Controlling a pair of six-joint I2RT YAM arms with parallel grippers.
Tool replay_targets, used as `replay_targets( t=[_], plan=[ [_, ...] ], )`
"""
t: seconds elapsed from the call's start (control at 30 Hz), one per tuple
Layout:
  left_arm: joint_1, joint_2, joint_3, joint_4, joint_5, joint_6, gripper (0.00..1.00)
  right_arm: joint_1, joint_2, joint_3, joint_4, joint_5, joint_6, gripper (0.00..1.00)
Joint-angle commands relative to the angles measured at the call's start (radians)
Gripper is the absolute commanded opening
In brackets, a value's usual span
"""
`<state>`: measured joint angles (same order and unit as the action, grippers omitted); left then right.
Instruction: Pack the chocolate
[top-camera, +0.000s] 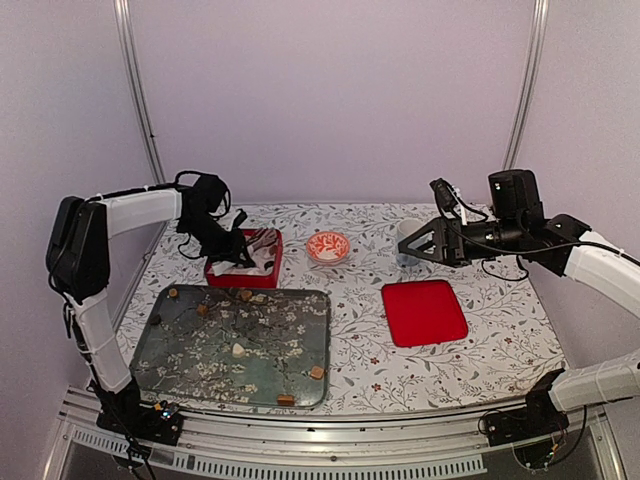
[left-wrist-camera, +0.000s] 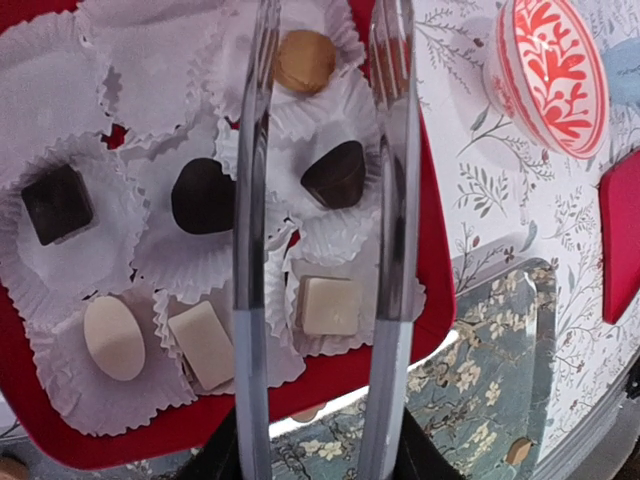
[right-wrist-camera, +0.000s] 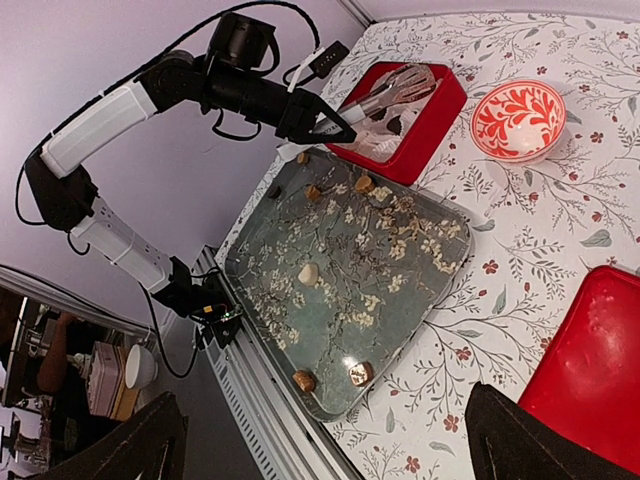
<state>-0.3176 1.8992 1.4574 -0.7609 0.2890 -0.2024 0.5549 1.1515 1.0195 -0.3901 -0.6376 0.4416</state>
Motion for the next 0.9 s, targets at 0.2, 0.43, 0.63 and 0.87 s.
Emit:
replay_targets(
  t=[0.2, 0.43, 0.63, 0.87],
  plan=[
    [0.019, -0.003, 0.052, 0.01, 0.026, 0.013, 0.38, -0.006, 0.007, 0.007, 0.023, -0.004, 0.008, 0.99],
    [0.01, -0.148, -0.008, -0.03, 0.01, 0.038, 0.38, -0.006, 0.01, 0.012, 0.023, -0.004, 0.006, 0.99],
    [-0.061, -0.328, -0.119, -0.091, -0.009, 0.085, 0.37, -0.006, -0.005, -0.001, 0.023, -0.001, 0.006, 0.99],
    [-0.279, -0.493, -0.235, -0.144, -0.034, 0.047, 0.37, -0.006, -0.02, -0.031, 0.021, -0.001, -0.003, 0.99]
  ],
)
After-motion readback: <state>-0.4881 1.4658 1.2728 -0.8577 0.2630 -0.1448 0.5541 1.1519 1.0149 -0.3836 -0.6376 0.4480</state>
